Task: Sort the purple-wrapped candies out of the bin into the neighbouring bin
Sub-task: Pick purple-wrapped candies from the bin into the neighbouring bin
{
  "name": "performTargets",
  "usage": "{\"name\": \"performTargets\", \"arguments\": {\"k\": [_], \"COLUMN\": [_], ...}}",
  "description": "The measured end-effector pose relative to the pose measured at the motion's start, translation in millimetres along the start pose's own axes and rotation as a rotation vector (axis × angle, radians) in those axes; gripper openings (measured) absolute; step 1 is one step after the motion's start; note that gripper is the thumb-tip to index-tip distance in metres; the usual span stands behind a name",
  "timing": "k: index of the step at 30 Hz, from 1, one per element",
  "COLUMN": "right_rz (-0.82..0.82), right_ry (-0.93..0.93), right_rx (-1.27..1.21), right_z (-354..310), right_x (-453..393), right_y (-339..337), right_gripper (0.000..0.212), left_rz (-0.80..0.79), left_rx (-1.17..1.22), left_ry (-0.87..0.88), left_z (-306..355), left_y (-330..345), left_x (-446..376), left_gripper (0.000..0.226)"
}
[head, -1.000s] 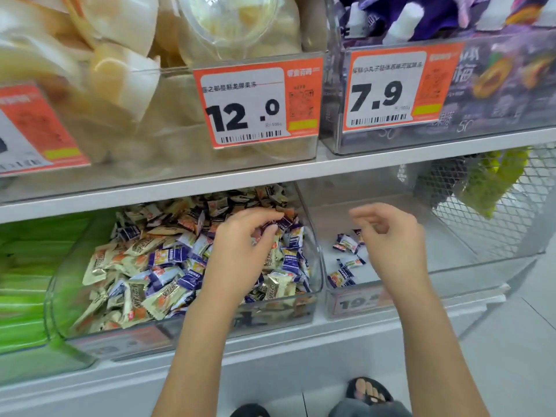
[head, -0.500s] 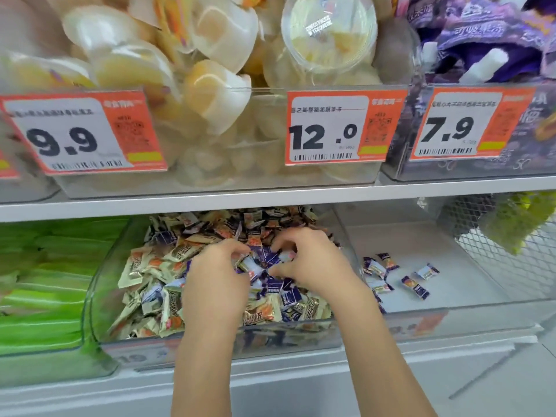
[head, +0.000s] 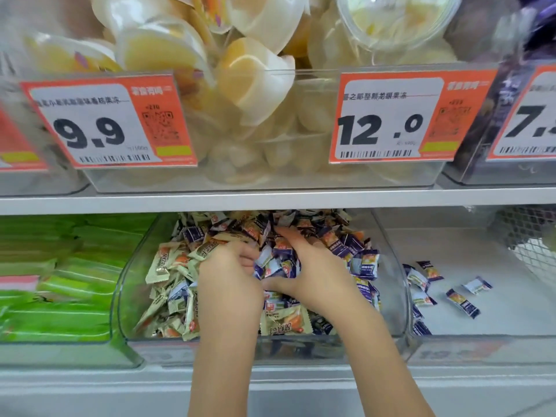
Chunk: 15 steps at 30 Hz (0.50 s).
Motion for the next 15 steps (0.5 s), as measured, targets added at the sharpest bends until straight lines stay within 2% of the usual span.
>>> {"name": "performTargets", "arguments": {"k": [3,6,8,12,13,15], "right_rz": [0.029,0.091,0.102,0.120,0.096,-0.003], "right_ry": [-0.022,-0.058,-0.055,-0.059,-0.065,-0.078], "right_rx": [-0.042,-0.143,-0.165,-0.194,-0.228,-0.288], "right_z": [-1,1,1,4,4,0], "right_x": [-3,-4,-3,-1,-1,1], "right_y": [1,-6,-9,-14,-15,-12], "right_gripper": [0.064,0.038,0.028,0.019,0.021,0.039], "left_rz": [-0.098,-0.171,-0.188,-0.211,-0.227,-0.262], "left_rx": [-0.159,-0.325,-0.338,-0.291,-0.301,-0.382], "left_ry": [-0.011,0.075,0.124,0.181,0.203,0.257], "left_z": [-7,-6,-4,-3,-4,-5], "left_y": [-2,-3,-6,-8,-7,-5], "left_x": [-2,0,1,0,-1,-2], "left_gripper": [0.034,0.046,0.050,0.048,0.049,0.052]}}
Point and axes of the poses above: each hand's wrist, its own x-axis away from the middle knuckle, its own y-axis out of the palm, z = x × y, the point moved 3 cm from there along -x, towards the middle knuckle, and after that the axes turned 13 degrees about -y, right-handed, at the moved point
